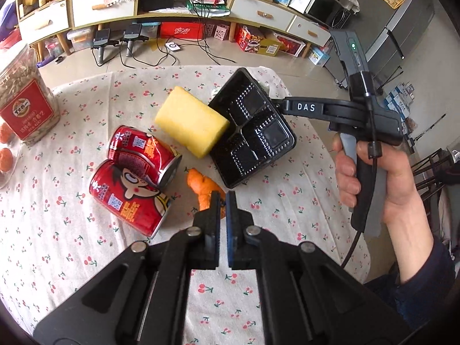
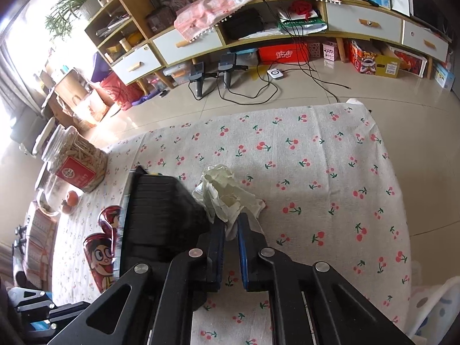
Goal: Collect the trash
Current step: 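Grasp the orange packet with the left tool while the right tool grasps crumpled tissue, then carry both items over the white bucket and open both tools to drop them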
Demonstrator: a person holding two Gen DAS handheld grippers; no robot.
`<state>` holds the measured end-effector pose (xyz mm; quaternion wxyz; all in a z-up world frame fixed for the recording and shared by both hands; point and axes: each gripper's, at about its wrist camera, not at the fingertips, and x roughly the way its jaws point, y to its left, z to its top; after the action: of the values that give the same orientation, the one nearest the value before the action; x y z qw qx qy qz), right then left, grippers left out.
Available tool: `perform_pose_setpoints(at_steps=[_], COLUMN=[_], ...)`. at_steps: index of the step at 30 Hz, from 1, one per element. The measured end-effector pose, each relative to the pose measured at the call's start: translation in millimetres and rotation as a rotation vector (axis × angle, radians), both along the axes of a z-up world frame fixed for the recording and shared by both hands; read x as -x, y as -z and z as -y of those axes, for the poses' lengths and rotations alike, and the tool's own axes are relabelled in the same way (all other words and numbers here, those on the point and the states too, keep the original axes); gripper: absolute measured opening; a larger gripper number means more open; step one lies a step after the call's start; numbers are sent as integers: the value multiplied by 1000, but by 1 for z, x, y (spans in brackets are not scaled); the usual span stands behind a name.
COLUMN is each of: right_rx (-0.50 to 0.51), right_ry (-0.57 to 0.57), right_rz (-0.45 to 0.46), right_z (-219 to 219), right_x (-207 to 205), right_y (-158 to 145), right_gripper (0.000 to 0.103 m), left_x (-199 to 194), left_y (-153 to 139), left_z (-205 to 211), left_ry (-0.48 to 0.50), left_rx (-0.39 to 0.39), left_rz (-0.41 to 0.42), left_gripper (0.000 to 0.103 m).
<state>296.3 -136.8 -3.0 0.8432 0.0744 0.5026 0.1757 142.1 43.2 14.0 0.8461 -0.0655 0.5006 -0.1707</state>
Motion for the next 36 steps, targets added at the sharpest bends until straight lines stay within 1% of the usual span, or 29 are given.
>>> perform_pose_setpoints(at_steps=[5,9,11,16,20,25,30,36], right_rx=[22,10,47,66,32,11,0,42], right_ry=[18,60,93,163,212,261,318,400], right_rz=[25,73,102,145,148,150,126,93], right_z=[12,31,41,76,110,149,190,246], right_x=[6,15,22,42,56,82,113,149], right_y=[-19,-45,-60,-82,-92,-103,-109,-106], right_gripper=[6,6,6,6,6,6,6,6], left_x=[9,12,14,20,25,31,39,46], left_y=[-18,-27,-32,-43,-47,-51,-51,-44], left_z=[-8,-11,-11,-6,3,27,67,125], left_ry=[-6,-1,9,28,44,83,144,237], left_rx=[49,91,111,154,186,215,225,231], left_rz=[44,69,85,127,141,149,144,113], left_gripper=[4,4,4,4,4,4,4,4])
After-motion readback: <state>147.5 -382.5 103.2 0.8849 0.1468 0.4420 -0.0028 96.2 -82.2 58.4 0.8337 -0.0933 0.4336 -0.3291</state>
